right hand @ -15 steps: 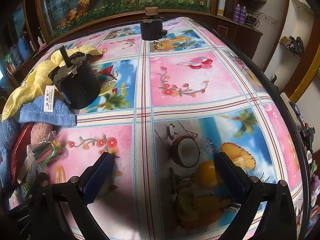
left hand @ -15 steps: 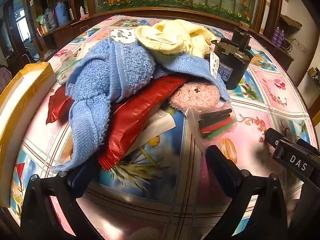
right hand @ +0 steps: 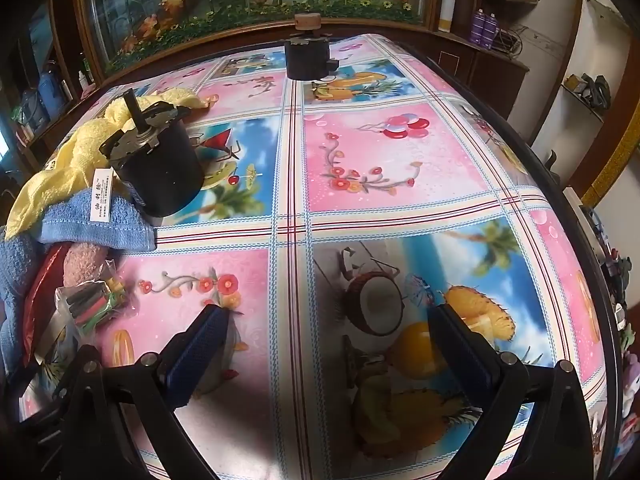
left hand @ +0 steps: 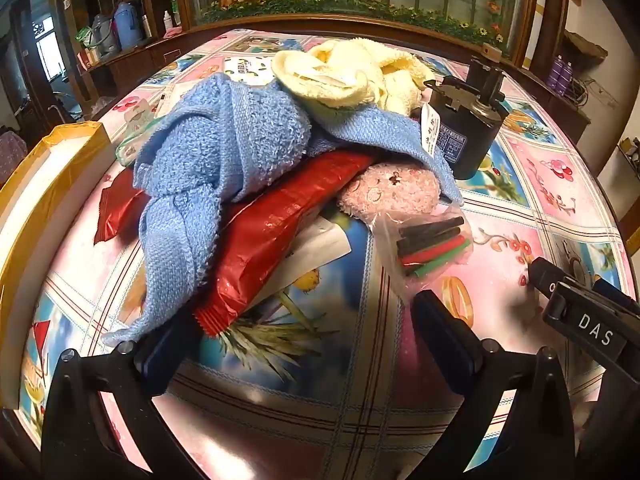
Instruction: Organize soft objects
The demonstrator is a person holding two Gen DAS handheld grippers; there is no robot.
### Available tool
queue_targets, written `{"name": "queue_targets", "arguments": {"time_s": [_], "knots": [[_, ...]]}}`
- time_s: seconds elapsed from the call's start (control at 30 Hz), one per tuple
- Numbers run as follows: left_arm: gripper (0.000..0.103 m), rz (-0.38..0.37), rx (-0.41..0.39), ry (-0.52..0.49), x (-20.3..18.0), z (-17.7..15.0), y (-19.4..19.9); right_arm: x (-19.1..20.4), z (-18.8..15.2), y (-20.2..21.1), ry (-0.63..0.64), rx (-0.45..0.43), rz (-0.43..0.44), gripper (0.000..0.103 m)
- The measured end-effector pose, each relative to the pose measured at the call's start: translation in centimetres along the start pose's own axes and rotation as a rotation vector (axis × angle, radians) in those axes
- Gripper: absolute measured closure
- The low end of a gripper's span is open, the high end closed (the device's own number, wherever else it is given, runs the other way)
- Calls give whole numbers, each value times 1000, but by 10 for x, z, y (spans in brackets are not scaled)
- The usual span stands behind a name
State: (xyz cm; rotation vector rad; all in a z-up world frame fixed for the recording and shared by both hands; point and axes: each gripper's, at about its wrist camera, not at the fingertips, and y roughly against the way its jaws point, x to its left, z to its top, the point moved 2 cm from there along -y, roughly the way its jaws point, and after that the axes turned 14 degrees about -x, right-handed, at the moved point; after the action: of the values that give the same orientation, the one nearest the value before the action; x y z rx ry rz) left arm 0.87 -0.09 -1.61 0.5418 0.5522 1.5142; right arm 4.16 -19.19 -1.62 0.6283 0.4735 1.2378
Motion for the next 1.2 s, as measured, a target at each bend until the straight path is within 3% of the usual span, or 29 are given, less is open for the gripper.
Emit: {"name": "queue_targets", "arguments": {"time_s": [0.2,0.63,0.73,0.9,1.03,1.2], "knots": [[0,-122,67,-104,-11,-13,12,9,-2,2,14,5,14,0],[0,-97,66,-122,-8,-23,39,5,-3,2,53,11,66,0],[1,-108,-40,-100,4,-11,70,-6,-2,19,16,-49,75,1],[1,-153,-216,-57,35,27,142,-32,26,88,-23,-243,76,0],[1,-117,-367,-81,52,75,199,-52,79,160,11,-417,75,0],[1,-102,-604,-15,82,168,279,-81,174,259,85,-612,35,0]]}}
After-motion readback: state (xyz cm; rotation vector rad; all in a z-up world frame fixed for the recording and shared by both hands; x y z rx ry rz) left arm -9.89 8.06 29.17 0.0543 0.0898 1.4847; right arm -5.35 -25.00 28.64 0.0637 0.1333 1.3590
